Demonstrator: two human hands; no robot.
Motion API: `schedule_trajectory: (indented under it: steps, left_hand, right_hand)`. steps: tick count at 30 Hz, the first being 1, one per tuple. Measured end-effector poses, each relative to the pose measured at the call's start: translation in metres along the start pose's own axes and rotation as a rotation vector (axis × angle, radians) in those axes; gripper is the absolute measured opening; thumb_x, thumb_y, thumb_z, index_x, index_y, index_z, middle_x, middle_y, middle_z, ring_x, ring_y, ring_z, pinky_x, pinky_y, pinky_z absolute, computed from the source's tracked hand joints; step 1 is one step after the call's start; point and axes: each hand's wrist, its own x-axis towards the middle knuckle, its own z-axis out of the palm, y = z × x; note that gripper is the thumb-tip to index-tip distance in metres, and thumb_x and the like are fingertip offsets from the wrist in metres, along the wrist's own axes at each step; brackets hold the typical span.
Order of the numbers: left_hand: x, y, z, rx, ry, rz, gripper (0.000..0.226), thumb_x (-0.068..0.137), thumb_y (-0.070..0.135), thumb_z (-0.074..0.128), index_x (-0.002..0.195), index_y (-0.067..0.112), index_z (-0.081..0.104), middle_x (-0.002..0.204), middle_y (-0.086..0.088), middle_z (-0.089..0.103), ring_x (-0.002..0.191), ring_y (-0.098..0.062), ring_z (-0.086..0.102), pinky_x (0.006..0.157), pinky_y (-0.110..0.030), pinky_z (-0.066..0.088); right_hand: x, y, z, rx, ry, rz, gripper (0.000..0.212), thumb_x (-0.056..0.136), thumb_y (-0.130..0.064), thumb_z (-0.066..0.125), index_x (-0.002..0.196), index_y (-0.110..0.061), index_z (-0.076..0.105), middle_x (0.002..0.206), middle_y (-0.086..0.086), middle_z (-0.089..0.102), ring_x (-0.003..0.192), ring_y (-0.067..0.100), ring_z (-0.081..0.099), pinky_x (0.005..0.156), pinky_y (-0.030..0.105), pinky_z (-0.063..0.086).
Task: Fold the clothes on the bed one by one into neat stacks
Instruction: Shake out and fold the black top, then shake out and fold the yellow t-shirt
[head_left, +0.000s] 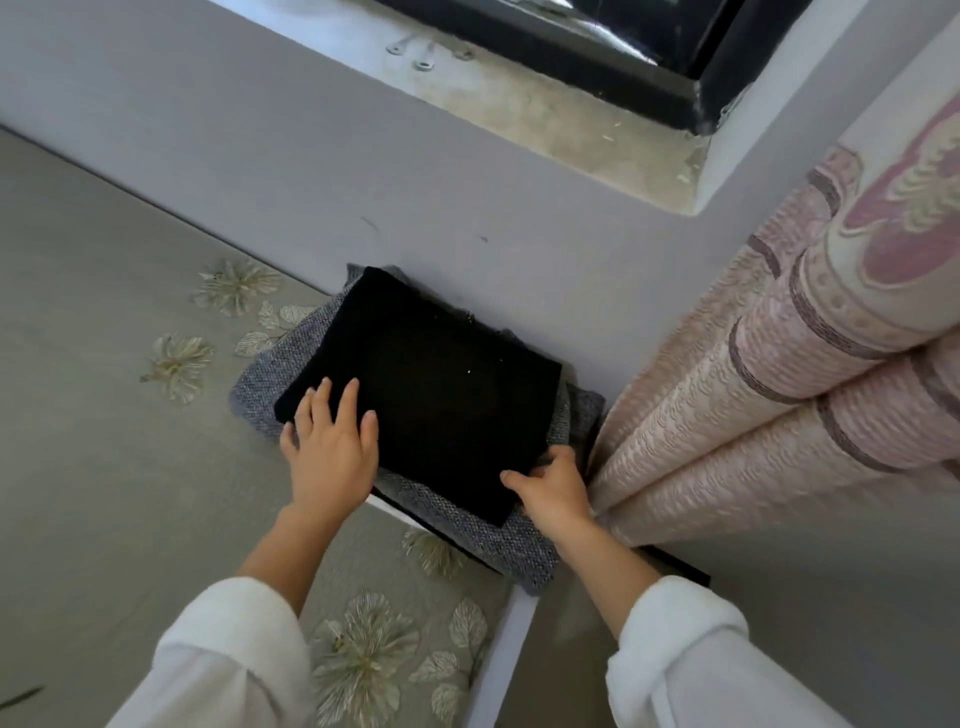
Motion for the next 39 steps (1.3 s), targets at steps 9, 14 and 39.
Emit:
schedule_trajectory:
  steps: [9, 14, 39]
  left_hand:
    - [-0.128, 0.014, -0.02, -0.381, -0.074, -0.244, 0.047, 0.102, 0.028, 0.033, 0.147, 0.013, 0.031, 0.15, -0.013, 0.033, 0.14, -0.031, 0.023, 0.113, -0.043, 0.02]
    - [-0.248, -0.001, -0.032, -0.384, 0.001, -0.363, 0.045, 0.101, 0.026, 0.036, 0.145, 0.016, 0.034, 0.148, -0.012, 0.037, 0.136, -0.031, 0.028, 0.111, -0.041, 0.023]
    - [-0.815, -0.298, -0.175, -0.258, 0.526, -1.051, 0.043, 0.098, 0.025, 0.038, 0.141, 0.016, 0.041, 0.146, -0.008, 0.042, 0.136, -0.026, 0.031, 0.111, -0.038, 0.028]
  right_hand:
    - [-0.09, 0.007, -0.016, -0.19, -0.078, -0.343, 0.053, 0.087, -0.024, 0.067, 0.132, -0.015, 0.041, 0.125, 0.003, 0.048, 0.099, 0.013, 0.052, 0.076, 0.023, 0.039]
    - [-0.164, 0.034, -0.007, -0.348, -0.264, -0.517, 0.045, 0.09, -0.025, 0.063, 0.128, -0.017, 0.042, 0.123, 0.0, 0.045, 0.092, 0.01, 0.049, 0.07, 0.021, 0.038]
    - [-0.658, 0.193, 0.264, -0.805, -1.007, -1.125, 0.051, 0.091, -0.033, 0.058, 0.135, -0.011, 0.044, 0.133, 0.009, 0.049, 0.118, 0.024, 0.051, 0.095, 0.033, 0.041]
